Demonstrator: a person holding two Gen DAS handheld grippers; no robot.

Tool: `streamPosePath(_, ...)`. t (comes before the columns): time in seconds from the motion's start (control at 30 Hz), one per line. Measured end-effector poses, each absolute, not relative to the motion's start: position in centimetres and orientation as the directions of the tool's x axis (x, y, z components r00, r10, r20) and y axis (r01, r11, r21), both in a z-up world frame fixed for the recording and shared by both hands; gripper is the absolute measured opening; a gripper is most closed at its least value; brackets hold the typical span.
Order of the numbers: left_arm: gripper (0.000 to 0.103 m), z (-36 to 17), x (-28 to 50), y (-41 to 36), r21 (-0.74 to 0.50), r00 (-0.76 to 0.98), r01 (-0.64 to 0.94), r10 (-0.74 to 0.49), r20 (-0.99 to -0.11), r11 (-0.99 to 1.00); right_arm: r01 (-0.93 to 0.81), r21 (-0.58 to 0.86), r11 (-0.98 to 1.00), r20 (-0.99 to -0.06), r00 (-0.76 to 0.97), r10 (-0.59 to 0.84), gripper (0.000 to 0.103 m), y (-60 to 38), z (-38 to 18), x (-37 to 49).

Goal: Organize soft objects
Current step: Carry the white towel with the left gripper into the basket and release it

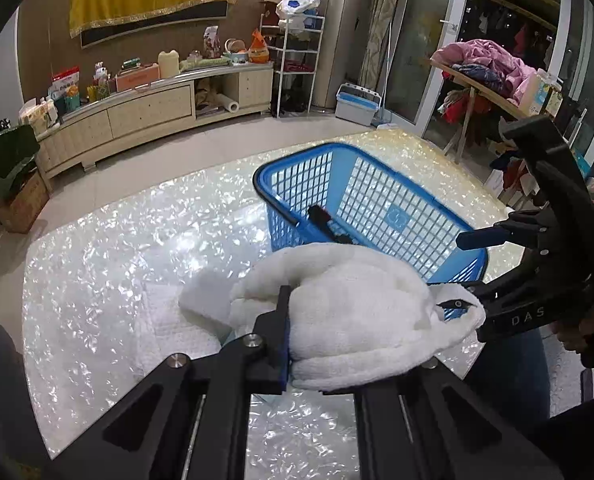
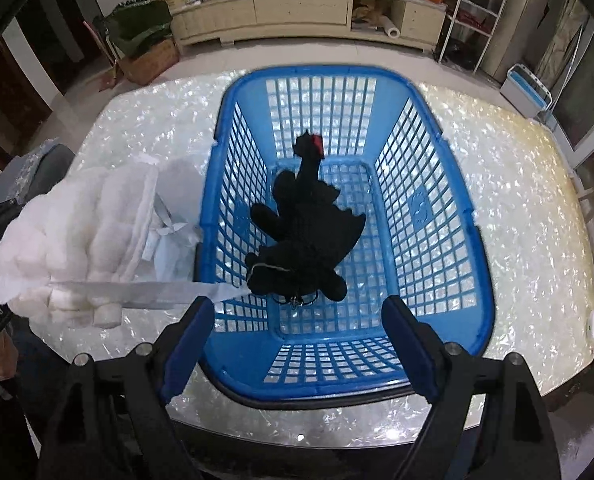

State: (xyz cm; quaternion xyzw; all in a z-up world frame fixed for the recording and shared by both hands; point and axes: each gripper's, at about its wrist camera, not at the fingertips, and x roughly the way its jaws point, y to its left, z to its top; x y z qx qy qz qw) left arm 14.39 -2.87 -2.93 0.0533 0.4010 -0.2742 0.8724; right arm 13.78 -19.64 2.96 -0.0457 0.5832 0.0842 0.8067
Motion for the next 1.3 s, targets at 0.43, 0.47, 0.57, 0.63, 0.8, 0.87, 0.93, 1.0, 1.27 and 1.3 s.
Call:
streamPosePath(0.43,0.008,1.5,14.8,-7.4,-0.078,0.535,0.568,-0.44,-0.721,0.819,-0.169,0.014,0.986,-0.912,0.401,0.082,0.099,-23.6,5.6,12.4)
streamPosePath(0.47,0.008,1.7,14.8,-7.8,-0.071,0.534,0.573,-0.438,-0.723,0.816,-0.163,0.015,0.987,-0.911,0.404,0.081,0.099,-24.1,5.6,12.4)
streamPosePath(0.57,0.008,2.3,15.1,-9.4,-0.054,0.529,0.587,-0.433,-0.73,0.808,-0.143,0.023,0.989,-0.905,0.418,0.081,0.099,-25.8,5.7,12.3)
streamPosePath(0.63,0.008,2.5,15.3,-10.3,-0.041,0.53,0.594,-0.428,-0.732,0.804,-0.132,0.029,0.991,-0.902,0.424,0.083,0.099,-26.6,5.8,12.3)
streamPosePath(0.8,0.008,2.5,15.9,-12.9,-0.021,0.52,0.611,-0.422,-0.743,0.791,-0.105,0.054,0.993,-0.898,0.43,0.095,0.099,-28.6,5.4,12.4)
streamPosePath(0.87,0.008,1.9,16.4,-14.1,-0.017,0.507,0.621,-0.418,-0.754,0.784,-0.102,0.063,0.993,-0.898,0.428,0.101,0.099,-29.0,5.1,12.4)
streamPosePath(0.93,0.008,1.3,16.8,-15.2,-0.013,0.495,0.625,-0.41,-0.767,0.78,-0.103,0.068,0.992,-0.9,0.423,0.105,0.099,-29.4,4.8,12.5)
streamPosePath(1.0,0.008,0.3,17.5,-16.1,-0.016,0.477,0.628,-0.401,-0.782,0.778,-0.106,0.072,0.992,-0.901,0.419,0.11,0.099,-29.6,4.5,12.8)
streamPosePath(1.27,0.008,-3.4,19.5,-18.9,-0.061,0.403,0.637,-0.399,-0.823,0.769,-0.117,0.054,0.992,-0.888,0.449,0.102,0.099,-30.3,4.3,13.8)
streamPosePath(1.3,0.008,-4.1,19.8,-19.3,-0.069,0.39,0.638,-0.399,-0.83,0.767,-0.119,0.05,0.992,-0.885,0.455,0.099,0.099,-30.4,4.2,13.9)
